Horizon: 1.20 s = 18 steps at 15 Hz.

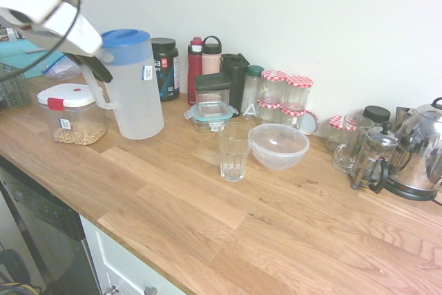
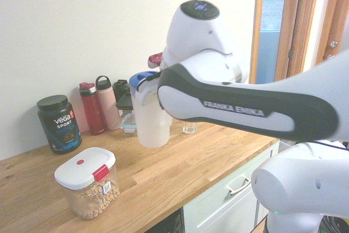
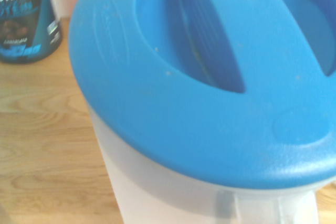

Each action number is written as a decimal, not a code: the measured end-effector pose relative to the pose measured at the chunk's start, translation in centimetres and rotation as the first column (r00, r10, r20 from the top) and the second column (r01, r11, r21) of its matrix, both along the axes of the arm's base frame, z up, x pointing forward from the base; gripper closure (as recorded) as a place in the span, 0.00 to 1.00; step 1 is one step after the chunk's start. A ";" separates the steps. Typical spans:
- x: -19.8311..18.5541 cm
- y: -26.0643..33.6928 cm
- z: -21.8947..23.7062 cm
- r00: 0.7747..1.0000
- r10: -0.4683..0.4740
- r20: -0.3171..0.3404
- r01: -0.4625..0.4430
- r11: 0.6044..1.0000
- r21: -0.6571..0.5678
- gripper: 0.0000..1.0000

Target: Pour me some water

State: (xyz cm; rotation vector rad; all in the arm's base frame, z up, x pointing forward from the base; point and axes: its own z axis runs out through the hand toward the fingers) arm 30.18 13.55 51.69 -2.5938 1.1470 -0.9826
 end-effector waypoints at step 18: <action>8.3 5.4 -5.6 0.998 0.028 -0.049 -0.030 0.999 -0.032 0.00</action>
